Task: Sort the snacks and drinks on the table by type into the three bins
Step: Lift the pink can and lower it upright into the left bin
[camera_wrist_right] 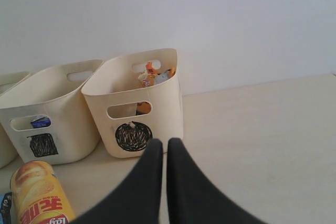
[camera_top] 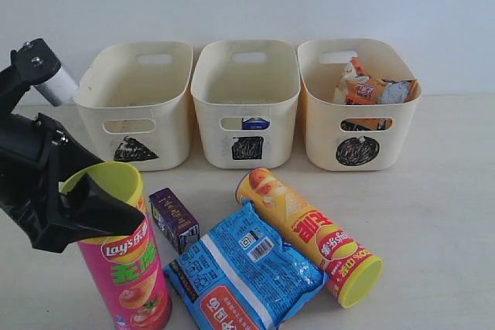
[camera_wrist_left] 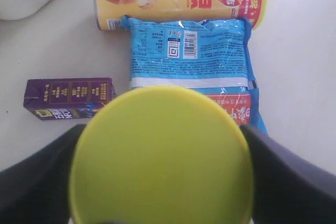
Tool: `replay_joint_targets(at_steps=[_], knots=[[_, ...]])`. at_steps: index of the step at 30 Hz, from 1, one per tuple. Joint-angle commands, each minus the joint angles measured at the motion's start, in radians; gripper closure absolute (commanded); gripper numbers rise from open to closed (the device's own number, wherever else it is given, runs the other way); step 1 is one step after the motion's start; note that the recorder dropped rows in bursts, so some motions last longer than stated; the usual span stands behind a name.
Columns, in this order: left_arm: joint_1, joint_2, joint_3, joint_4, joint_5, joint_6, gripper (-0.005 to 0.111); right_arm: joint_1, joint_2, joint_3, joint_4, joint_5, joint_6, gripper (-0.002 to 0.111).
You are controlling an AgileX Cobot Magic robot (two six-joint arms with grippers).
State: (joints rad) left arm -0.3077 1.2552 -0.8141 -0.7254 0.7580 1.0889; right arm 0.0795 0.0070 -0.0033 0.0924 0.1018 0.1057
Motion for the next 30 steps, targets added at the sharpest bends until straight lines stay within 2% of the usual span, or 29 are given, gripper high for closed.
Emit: replay_joint_targets(at_steps=[1, 9, 13, 16, 21, 26, 30], knots=[[-0.005, -0.034, -0.012, 0.006, 0.008, 0.013, 0.102, 0.003, -0.007, 0.003, 0.002, 0.001, -0.007, 0.108], [-0.005, -0.144, -0.126, 0.050, 0.018, -0.026, 0.103, 0.003, -0.007, 0.003, 0.002, 0.001, -0.007, 0.108], [-0.005, -0.183, -0.193, 0.053, -0.049, -0.051, 0.103, 0.003, -0.007, 0.003, 0.002, 0.001, -0.007, 0.108], [-0.005, -0.195, -0.222, 0.065, -0.172, -0.051, 0.103, 0.003, -0.007, 0.003, 0.002, 0.001, -0.007, 0.108], [-0.005, -0.157, -0.226, 0.065, -0.469, -0.039, 0.103, 0.003, -0.007, 0.003, 0.002, -0.003, -0.007, 0.108], [-0.005, -0.046, -0.226, 0.065, -0.764, -0.010, 0.103, 0.003, -0.007, 0.003, 0.002, -0.007, -0.007, 0.108], [-0.005, 0.092, -0.226, 0.065, -0.927, -0.010, 0.103, 0.003, -0.007, 0.003, 0.002, -0.014, -0.007, 0.108]])
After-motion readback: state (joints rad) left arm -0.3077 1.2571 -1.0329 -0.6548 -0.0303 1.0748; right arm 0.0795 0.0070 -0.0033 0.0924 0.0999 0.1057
